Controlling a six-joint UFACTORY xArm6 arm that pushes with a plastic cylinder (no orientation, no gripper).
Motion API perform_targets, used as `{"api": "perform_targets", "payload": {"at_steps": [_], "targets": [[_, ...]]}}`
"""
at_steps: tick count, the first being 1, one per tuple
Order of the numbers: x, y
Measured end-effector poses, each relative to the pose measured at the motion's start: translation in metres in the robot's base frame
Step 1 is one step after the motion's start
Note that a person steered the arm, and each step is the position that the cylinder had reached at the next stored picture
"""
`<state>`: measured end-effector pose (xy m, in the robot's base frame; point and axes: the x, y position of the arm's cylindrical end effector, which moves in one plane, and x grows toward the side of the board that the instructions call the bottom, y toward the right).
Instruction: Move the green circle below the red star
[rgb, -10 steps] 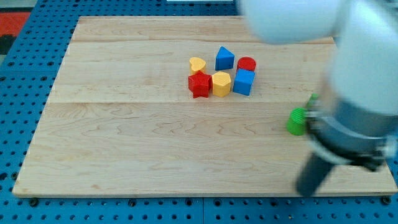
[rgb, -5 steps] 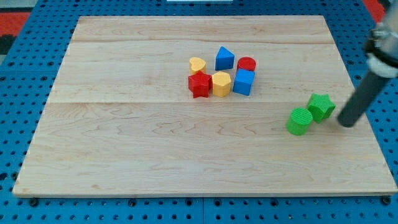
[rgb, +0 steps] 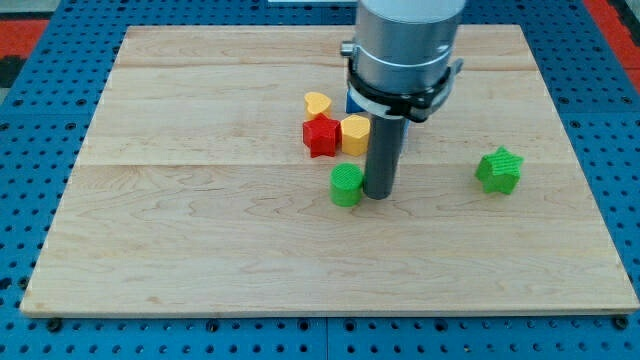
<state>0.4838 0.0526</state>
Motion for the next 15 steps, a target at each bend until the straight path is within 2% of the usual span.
{"api": "perform_targets", "payload": {"at_steps": [1, 3, 4, 5, 6, 7, 8, 10, 12, 13, 14, 15], "targets": [[0.024, -0.003], [0.003, -0.061], [0.028, -0.046], [0.026, -0.002], [0.006, -0.015], [0.038, -0.029], [0.046, -0.061], [0.001, -0.078], [-0.003, -0.078], [0.011, -0.078], [0.011, -0.093], [0.01, -0.134]]}}
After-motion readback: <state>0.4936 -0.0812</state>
